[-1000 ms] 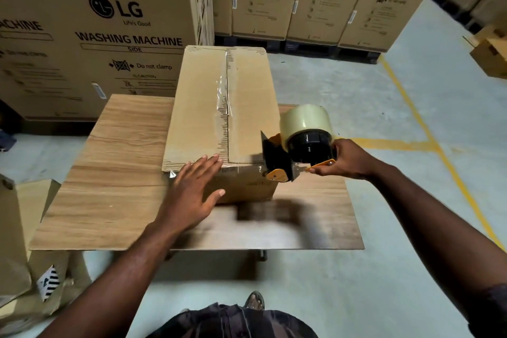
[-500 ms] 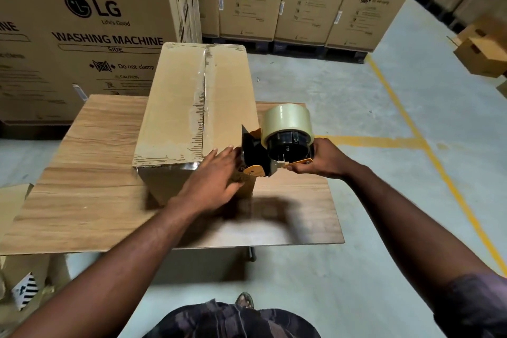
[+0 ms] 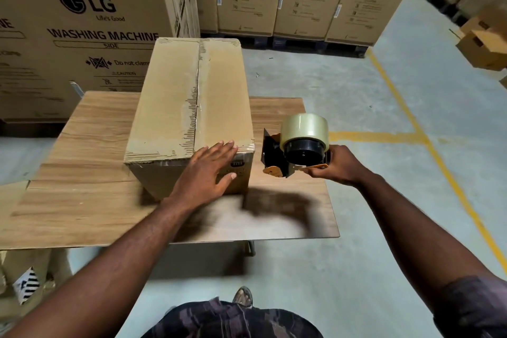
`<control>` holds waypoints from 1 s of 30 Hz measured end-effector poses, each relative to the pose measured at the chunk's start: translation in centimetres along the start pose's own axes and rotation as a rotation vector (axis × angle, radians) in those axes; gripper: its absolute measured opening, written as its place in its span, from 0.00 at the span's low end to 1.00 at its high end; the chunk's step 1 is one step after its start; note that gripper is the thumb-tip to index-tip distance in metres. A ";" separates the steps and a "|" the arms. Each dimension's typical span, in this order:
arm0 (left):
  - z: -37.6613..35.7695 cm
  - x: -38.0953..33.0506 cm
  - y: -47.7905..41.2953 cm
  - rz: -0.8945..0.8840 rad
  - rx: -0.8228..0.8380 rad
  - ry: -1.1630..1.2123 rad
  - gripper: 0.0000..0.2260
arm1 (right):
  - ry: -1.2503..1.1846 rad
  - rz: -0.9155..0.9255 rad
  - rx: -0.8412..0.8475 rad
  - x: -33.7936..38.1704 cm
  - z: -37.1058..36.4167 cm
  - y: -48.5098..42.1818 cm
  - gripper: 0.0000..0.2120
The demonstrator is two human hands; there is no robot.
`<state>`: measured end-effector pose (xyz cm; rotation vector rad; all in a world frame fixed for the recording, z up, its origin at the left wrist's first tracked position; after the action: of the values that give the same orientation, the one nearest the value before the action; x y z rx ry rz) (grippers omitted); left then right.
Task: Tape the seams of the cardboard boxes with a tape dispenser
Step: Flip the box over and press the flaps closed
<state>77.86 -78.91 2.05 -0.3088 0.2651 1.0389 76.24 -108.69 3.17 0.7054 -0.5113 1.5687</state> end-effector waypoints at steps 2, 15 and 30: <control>-0.1 -0.1 0.1 0.006 -0.010 0.000 0.30 | 0.030 -0.024 0.007 -0.8 -0.6 0.1 0.11; -0.4 0.0 0.0 0.071 -0.070 0.057 0.31 | 0.406 -0.239 0.281 -5.9 -7.6 0.0 0.27; -0.6 0.3 -0.1 0.093 -0.113 0.086 0.28 | -0.196 -0.781 -0.119 -10.9 -11.5 2.6 0.37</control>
<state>78.04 -78.96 1.43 -0.4473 0.3011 1.1363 72.44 -108.92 -12.41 0.8404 -0.3965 0.7399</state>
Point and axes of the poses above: each hand's wrist, its own y-axis away from the middle knuckle, its own z-axis out of the back of the hand, x = y × z, the point moved 10 cm from there along -y, towards the middle knuckle, and after that the axes turned 5 degrees about z, right-handed, at the moved point
